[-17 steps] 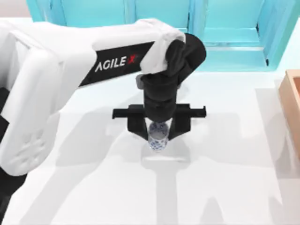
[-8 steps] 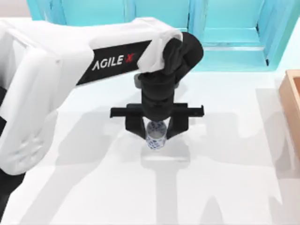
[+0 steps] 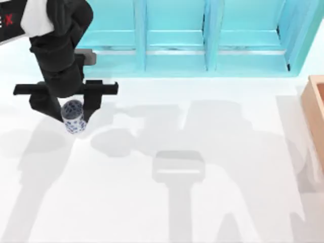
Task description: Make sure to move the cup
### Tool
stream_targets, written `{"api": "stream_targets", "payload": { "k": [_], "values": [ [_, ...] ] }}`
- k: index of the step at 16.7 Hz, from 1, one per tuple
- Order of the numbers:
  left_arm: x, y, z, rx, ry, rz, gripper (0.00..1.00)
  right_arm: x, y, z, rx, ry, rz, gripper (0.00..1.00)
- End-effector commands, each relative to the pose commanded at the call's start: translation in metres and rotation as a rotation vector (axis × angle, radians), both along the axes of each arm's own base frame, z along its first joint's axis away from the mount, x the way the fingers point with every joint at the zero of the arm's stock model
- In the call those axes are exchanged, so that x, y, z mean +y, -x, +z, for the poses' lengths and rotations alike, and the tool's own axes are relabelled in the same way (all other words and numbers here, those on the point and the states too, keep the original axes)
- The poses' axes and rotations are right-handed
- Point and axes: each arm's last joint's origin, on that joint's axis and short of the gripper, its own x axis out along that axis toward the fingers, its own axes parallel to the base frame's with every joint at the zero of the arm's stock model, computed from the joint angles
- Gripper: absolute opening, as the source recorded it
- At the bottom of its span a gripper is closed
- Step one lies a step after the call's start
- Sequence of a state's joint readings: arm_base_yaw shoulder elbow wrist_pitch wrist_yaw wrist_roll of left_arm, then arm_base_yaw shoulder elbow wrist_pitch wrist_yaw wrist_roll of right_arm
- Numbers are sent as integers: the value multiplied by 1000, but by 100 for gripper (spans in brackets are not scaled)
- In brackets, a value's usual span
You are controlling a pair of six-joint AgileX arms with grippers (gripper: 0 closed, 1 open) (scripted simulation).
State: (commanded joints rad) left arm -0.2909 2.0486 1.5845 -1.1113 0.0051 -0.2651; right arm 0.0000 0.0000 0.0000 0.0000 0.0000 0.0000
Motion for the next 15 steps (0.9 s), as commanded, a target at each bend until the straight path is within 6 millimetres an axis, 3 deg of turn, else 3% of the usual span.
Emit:
{"api": "stream_targets", "payload": {
  "k": [3,6,8,12,15],
  "values": [
    [81,12,15,0,0,0,0,0,0,0,0,0,0,100],
    [127,31,26,-13,3,-1,0,0,0,0,0,0,0,100],
    [138,38,30,-20,3,-2,0,0,0,0,0,0,0,100],
    [137,37,30,-20,1,-6,0,0,0,0,0,0,0,100],
    [137,37,18,-17,3,-6,0,0,0,0,0,0,0,100]
  ]
}}
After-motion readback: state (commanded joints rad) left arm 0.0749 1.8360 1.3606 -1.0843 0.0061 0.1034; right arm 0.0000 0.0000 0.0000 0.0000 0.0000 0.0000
